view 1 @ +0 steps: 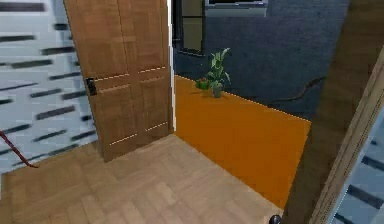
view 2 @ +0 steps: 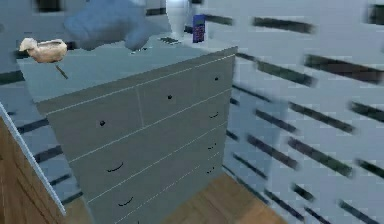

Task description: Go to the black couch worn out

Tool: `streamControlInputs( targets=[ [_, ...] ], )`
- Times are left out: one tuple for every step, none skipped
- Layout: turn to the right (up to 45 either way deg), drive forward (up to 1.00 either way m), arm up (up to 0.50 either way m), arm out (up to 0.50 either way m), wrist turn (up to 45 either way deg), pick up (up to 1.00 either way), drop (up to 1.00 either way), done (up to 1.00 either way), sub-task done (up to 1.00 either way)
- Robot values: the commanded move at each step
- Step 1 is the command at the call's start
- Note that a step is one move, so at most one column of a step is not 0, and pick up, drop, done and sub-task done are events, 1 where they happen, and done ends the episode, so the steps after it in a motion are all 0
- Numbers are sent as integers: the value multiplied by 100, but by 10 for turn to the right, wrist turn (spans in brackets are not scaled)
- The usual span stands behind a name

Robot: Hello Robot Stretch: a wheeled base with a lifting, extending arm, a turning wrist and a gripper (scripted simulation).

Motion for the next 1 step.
streamControlInputs(
  targets=[
    [0, 60, 0, 0, 0, 0, 0, 0, 0]
  ],
)
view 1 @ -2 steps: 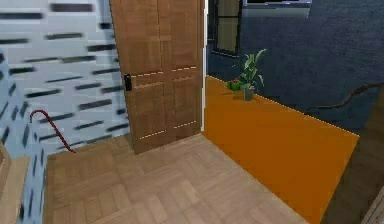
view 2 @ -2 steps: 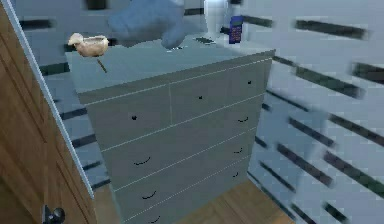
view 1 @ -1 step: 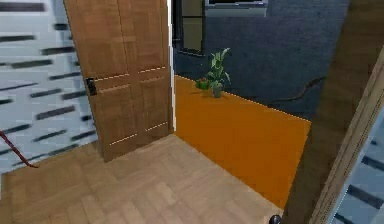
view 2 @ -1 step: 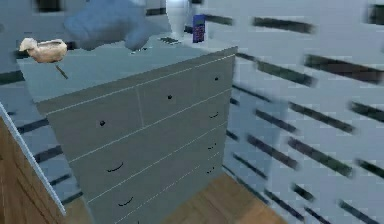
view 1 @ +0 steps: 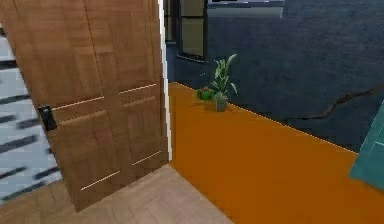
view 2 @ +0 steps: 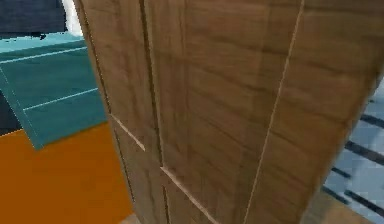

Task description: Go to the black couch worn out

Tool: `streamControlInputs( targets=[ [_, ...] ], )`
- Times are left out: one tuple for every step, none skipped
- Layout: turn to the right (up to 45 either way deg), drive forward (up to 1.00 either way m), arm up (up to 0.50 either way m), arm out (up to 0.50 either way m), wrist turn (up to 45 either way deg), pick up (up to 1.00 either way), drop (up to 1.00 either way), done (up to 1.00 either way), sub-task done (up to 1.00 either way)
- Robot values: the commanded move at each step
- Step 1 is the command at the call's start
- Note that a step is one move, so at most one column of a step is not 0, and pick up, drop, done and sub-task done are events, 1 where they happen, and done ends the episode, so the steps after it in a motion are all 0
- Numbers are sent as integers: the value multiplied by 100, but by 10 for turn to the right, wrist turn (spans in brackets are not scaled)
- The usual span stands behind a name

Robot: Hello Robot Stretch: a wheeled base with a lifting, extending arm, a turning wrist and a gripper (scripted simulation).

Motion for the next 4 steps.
streamControlInputs(
  targets=[
    [90, 0, 0, 0, 0, 0, 0, 0, 0],
    [0, 100, 0, 0, 0, 0, 0, 0, 0],
    [30, 0, 0, 0, 0, 0, 0, 0, 0],
    [0, 55, 0, 0, 0, 0, 0, 0, 0]
  ],
)
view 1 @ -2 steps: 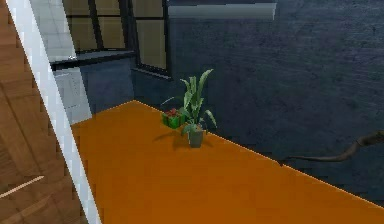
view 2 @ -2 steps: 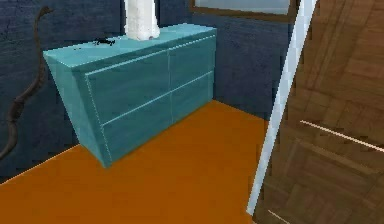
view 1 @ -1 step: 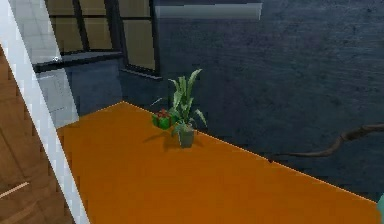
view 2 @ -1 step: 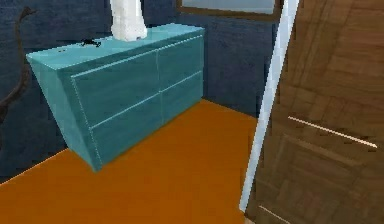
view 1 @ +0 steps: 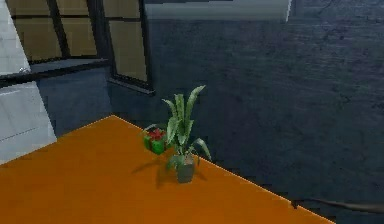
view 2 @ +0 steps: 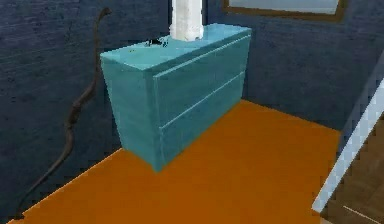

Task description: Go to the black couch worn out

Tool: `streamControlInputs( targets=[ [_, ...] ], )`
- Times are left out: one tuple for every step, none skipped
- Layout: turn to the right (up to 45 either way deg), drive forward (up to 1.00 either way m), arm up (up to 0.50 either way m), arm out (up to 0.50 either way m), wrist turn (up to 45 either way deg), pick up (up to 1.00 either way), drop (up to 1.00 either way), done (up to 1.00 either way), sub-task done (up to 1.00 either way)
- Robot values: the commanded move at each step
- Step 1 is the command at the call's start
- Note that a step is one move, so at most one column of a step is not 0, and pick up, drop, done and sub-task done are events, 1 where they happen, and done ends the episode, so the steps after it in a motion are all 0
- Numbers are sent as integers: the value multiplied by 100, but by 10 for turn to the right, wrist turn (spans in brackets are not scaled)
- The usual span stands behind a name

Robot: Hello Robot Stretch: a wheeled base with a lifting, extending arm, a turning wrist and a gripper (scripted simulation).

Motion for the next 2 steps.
streamControlInputs(
  targets=[
    [-270, 0, 0, 0, 0, 0, 0, 0, 0],
    [0, 55, 0, 0, 0, 0, 0, 0, 0]
  ],
)
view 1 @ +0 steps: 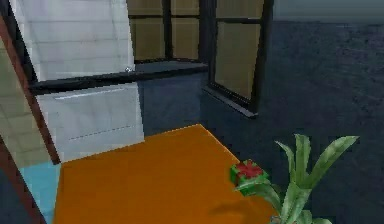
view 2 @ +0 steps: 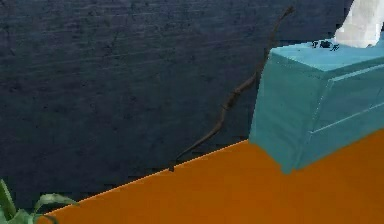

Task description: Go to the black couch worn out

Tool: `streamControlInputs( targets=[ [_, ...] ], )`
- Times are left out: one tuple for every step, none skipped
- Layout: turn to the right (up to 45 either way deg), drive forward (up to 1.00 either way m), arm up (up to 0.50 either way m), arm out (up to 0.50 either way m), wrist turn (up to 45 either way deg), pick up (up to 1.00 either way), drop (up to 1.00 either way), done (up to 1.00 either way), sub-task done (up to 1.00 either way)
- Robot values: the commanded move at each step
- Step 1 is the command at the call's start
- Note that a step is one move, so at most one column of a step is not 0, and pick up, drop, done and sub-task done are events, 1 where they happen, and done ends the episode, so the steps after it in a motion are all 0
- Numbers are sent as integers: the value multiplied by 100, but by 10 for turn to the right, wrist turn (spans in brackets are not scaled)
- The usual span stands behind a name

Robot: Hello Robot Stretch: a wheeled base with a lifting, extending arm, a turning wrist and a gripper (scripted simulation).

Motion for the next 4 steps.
streamControlInputs(
  targets=[
    [-300, 0, 0, 0, 0, 0, 0, 0, 0],
    [0, 100, 0, 0, 0, 0, 0, 0, 0],
    [-60, 0, 0, 0, 0, 0, 0, 0, 0],
    [0, 40, 0, 0, 0, 0, 0, 0, 0]
  ],
)
